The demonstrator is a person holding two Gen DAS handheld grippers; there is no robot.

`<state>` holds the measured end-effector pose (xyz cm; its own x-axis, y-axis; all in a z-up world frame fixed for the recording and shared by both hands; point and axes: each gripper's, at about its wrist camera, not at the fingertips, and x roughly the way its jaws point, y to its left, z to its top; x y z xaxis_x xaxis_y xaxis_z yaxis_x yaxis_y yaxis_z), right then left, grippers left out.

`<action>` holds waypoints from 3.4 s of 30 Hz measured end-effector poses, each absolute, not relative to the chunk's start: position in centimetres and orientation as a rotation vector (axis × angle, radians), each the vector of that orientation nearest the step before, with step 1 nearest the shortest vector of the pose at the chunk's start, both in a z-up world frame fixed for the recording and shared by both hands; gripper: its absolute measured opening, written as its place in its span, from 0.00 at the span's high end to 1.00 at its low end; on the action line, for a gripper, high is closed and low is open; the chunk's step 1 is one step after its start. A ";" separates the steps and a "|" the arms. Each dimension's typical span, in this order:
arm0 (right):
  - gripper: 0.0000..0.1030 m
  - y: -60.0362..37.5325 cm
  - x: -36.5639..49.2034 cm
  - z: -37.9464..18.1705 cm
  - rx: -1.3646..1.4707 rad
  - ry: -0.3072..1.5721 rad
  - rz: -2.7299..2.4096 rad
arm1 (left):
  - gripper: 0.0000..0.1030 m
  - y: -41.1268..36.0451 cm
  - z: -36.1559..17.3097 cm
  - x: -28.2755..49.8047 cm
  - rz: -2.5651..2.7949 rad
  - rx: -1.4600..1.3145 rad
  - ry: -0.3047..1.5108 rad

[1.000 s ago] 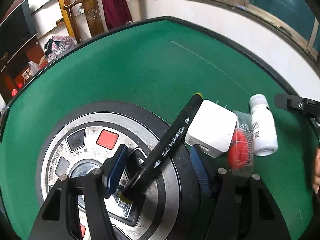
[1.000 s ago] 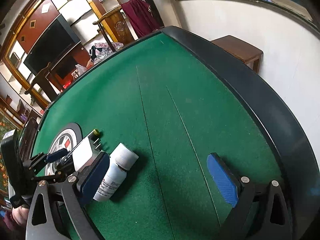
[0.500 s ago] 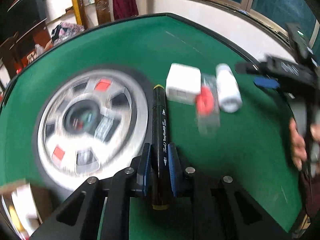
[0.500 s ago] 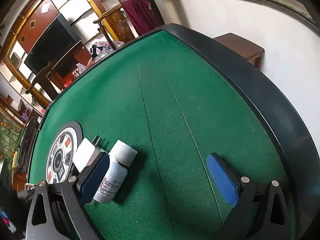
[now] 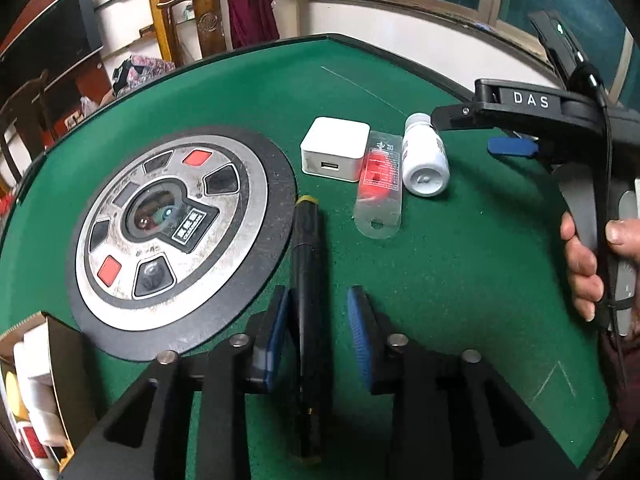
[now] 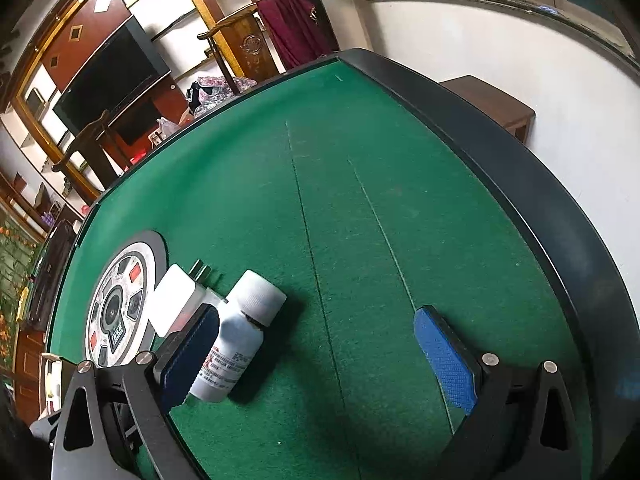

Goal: Organize objects
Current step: 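Lift the marker with the left gripper while the right gripper grasps the white pill bottle, then carry the marker and the pill bottle over the box with both grippers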

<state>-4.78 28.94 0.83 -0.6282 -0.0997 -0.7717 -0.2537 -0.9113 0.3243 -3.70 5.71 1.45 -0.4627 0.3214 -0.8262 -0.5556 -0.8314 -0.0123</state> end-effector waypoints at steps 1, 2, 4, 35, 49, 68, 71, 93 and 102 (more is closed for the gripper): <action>0.03 29.0 -4.8 0.8 -1.313 0.642 2.686 | 0.85 5.4 1.5 -3.6 2.287 -1.221 0.332; 0.03 29.1 -4.9 0.7 -1.317 0.662 2.688 | 0.85 5.1 1.5 -3.4 2.283 -1.229 0.300; 0.03 29.1 -4.8 0.8 -1.313 0.671 2.695 | 0.85 4.3 1.7 -2.7 2.291 -1.236 0.246; 0.64 22.6 -6.0 0.8 -1.426 0.286 2.560 | 0.84 -14.2 7.9 9.5 2.495 -0.989 -0.301; 0.64 22.1 0.6 3.8 -1.464 0.477 2.716 | 0.84 -19.5 7.4 11.8 2.548 -0.998 -0.430; 0.64 11.2 3.4 7.1 -1.543 0.394 2.981 | 0.84 -21.6 9.4 14.9 2.724 -1.001 -0.333; 0.64 9.1 3.8 7.6 -1.557 0.362 3.019 | 0.84 -22.0 9.8 15.2 2.771 -1.007 -0.294; 0.63 -11.0 7.6 6.6 -1.913 -0.035 3.252 | 0.84 -26.3 8.1 15.2 2.918 -1.122 -0.208; 0.63 -14.4 9.4 4.8 -2.009 -0.176 3.261 | 0.84 -27.6 6.3 13.8 2.876 -1.180 -0.269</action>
<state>9.37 -14.45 4.77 -0.2835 -0.5008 -0.8178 0.5861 -0.7655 0.2656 13.79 -27.65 6.29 -0.7136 0.0850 -0.6953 0.0455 -0.9849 -0.1672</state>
